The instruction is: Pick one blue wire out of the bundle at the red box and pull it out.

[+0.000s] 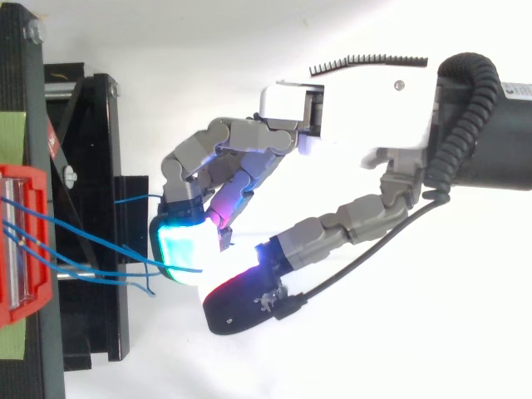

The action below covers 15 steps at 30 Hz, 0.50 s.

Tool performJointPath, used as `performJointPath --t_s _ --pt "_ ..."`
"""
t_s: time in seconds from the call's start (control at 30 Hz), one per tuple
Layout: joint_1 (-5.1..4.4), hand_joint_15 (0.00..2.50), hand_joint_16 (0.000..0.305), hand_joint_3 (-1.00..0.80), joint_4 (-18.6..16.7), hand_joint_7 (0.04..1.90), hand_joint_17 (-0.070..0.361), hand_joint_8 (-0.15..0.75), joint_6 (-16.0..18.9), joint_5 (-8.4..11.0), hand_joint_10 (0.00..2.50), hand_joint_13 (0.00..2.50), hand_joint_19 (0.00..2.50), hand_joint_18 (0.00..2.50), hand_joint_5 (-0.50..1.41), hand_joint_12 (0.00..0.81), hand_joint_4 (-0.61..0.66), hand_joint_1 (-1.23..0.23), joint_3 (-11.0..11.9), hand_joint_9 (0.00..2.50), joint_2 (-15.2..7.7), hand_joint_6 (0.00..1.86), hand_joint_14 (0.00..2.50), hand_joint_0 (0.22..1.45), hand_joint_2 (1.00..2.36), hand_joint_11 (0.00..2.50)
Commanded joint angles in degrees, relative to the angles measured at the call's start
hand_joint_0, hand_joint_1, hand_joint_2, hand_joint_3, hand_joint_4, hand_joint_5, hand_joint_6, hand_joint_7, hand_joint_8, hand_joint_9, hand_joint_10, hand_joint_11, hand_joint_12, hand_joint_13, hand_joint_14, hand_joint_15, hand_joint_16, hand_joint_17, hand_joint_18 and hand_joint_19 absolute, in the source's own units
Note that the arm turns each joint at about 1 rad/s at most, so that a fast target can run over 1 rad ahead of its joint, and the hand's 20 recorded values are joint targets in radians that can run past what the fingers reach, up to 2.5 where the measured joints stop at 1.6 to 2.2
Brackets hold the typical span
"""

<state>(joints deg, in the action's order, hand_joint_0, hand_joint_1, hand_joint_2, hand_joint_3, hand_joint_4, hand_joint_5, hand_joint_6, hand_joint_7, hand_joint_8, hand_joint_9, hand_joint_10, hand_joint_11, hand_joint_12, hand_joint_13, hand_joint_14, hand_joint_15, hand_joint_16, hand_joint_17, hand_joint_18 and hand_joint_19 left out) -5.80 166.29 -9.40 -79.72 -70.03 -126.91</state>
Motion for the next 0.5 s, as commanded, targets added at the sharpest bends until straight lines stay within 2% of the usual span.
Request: performJointPath --t_s 0.0,0.47 --pt "0.0 0.32 0.068 0.0 0.0 1.1 0.154 0.29 0.0 0.0 0.01 0.58 0.19 0.38 -0.08 0.431 -0.13 -0.8 0.0 0.95 0.0 0.86 0.01 0.54 1.23 0.5" --pt "0.0 0.32 0.068 -0.01 0.0 1.12 0.154 0.289 0.0 0.0 0.01 0.58 0.19 0.38 -0.08 0.431 -0.12 -0.8 0.1 0.95 0.0 0.86 0.01 0.54 1.24 0.51"
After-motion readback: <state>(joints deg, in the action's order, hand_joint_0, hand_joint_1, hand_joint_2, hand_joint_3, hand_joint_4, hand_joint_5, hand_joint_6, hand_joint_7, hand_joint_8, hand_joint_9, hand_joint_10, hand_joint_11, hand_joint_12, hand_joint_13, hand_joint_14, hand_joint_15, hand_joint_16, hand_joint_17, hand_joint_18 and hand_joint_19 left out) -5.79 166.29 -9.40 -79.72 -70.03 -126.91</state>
